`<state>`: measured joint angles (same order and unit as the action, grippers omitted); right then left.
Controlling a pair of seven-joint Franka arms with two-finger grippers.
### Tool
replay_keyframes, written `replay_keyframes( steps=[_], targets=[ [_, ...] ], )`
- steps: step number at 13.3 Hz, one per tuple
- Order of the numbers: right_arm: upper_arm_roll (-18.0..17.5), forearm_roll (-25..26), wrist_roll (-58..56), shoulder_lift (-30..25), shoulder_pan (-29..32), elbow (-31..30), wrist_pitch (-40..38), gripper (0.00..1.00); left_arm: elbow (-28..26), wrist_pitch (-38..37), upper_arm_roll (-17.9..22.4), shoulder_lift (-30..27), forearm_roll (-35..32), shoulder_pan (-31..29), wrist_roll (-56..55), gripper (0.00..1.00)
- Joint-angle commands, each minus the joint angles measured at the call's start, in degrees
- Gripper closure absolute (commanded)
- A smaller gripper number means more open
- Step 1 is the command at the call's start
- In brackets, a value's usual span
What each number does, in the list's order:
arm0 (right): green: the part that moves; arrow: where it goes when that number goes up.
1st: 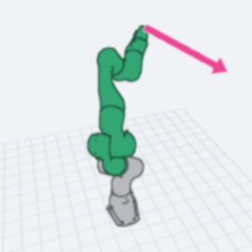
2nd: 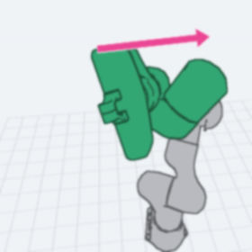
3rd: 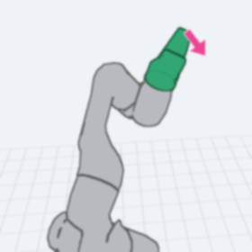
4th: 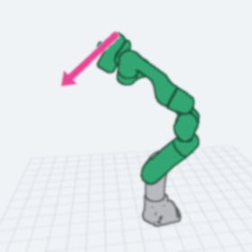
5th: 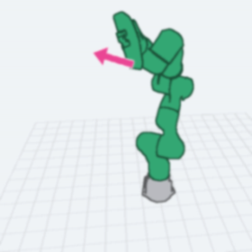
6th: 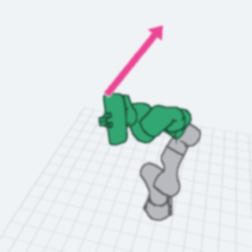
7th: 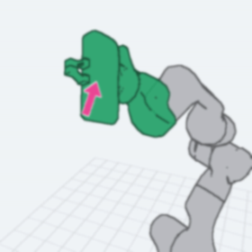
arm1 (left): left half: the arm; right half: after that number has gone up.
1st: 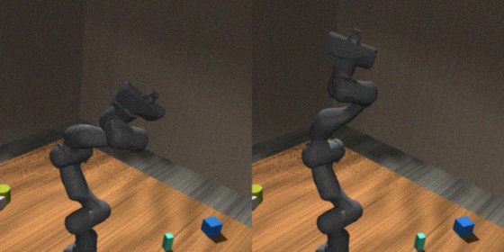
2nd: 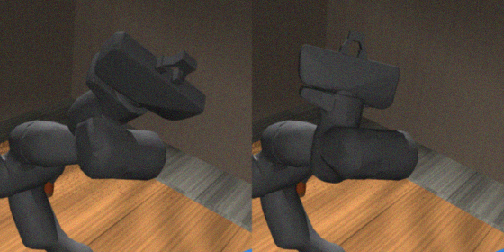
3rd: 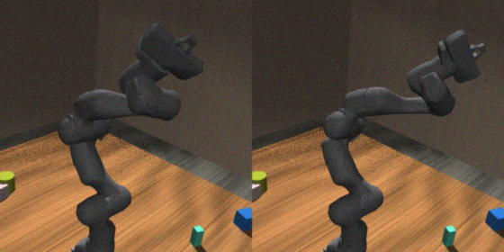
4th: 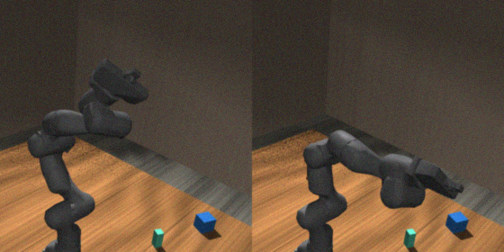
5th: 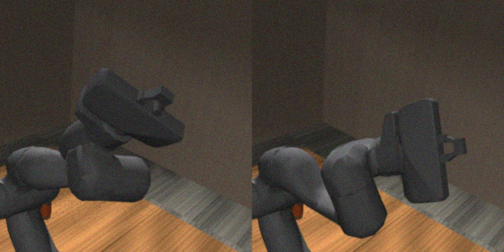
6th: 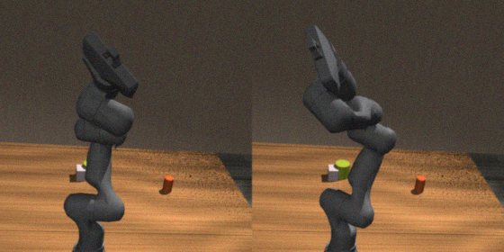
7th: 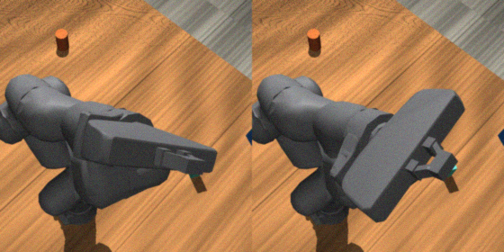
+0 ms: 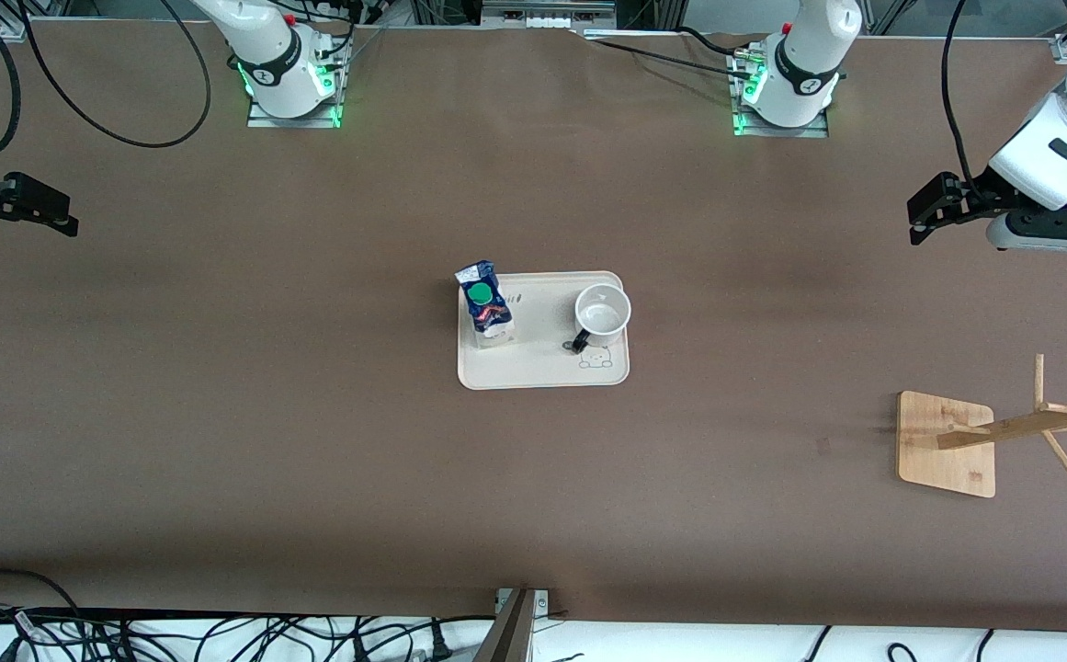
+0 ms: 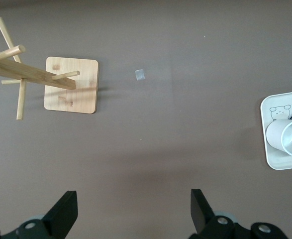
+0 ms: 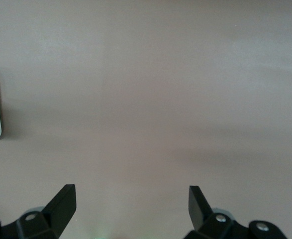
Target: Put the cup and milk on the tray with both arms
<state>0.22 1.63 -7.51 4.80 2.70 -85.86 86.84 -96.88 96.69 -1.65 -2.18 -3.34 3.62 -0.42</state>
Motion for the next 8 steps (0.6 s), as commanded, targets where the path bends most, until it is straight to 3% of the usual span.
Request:
replay_keyframes(
  steps=[1,8],
  targets=[
    [0.57,0.66,-0.32,-0.41,-0.68,0.34,-0.36,0.00,-0.76,-0.54,0.60,-0.10,0.79,0.08,0.86,0.00],
    [0.75,0.75,-0.23,-0.41,-0.50,0.34,-0.36,0.00,0.81,-1.59,0.60,1.04,0.70,0.07,0.60,0.00]
  ],
)
